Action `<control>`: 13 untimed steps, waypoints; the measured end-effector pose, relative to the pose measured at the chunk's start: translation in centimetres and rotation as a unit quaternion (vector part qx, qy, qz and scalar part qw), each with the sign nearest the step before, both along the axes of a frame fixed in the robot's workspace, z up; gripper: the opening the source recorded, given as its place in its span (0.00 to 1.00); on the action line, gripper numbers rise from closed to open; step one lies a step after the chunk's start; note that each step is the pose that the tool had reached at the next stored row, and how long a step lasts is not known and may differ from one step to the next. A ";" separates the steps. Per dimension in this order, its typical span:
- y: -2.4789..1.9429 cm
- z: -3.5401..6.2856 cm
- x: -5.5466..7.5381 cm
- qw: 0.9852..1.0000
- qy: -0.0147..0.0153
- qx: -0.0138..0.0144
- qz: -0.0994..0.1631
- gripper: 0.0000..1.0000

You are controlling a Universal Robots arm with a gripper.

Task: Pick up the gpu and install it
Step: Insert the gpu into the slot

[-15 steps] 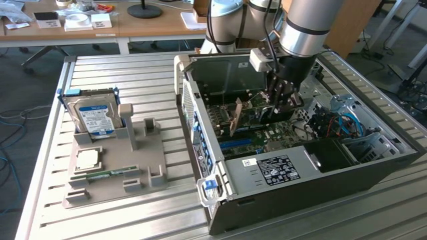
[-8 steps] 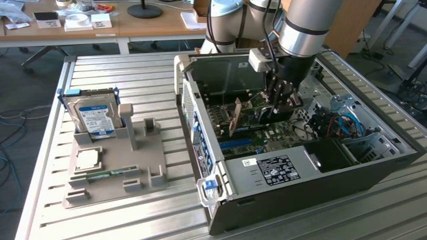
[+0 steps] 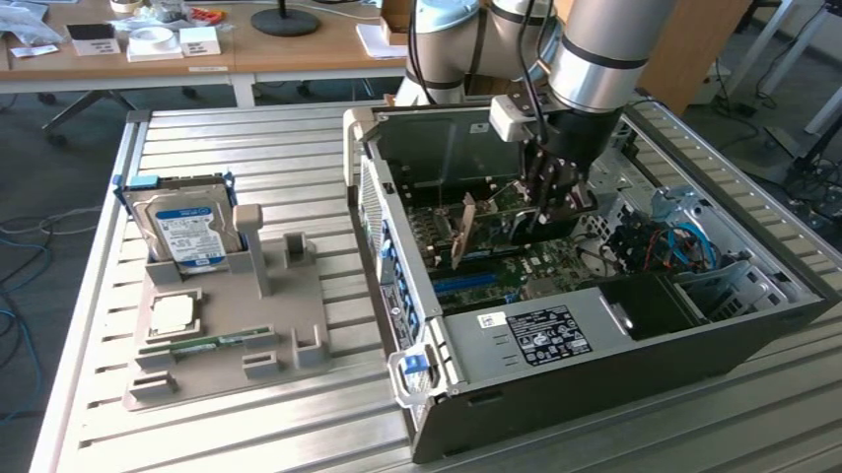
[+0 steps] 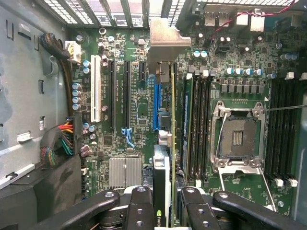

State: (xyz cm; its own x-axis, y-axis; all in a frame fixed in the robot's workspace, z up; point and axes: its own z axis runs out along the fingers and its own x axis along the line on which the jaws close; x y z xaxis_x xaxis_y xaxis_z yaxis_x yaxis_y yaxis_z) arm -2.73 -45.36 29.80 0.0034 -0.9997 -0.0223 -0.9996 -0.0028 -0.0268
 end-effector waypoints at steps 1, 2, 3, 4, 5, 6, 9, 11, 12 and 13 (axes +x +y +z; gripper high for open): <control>0.00 0.00 0.0 1.000 0.000 0.000 0.000 0.27; 0.00 0.00 0.0 1.000 0.000 0.000 0.000 0.27; 0.00 0.00 0.0 1.000 0.000 0.000 0.000 0.27; 0.00 0.00 0.0 1.000 0.000 0.000 0.000 0.27; 0.00 0.00 0.0 1.000 0.000 0.000 0.000 0.27; 0.00 0.00 0.0 1.000 0.000 0.000 0.000 0.27; 0.00 0.00 0.0 1.000 0.000 0.000 0.000 0.27; -0.04 0.00 -0.1 1.000 0.000 0.000 0.000 0.27; -0.11 0.00 -0.2 1.000 0.000 0.000 0.000 0.27; -0.20 0.00 -0.2 1.000 0.000 0.000 0.000 0.27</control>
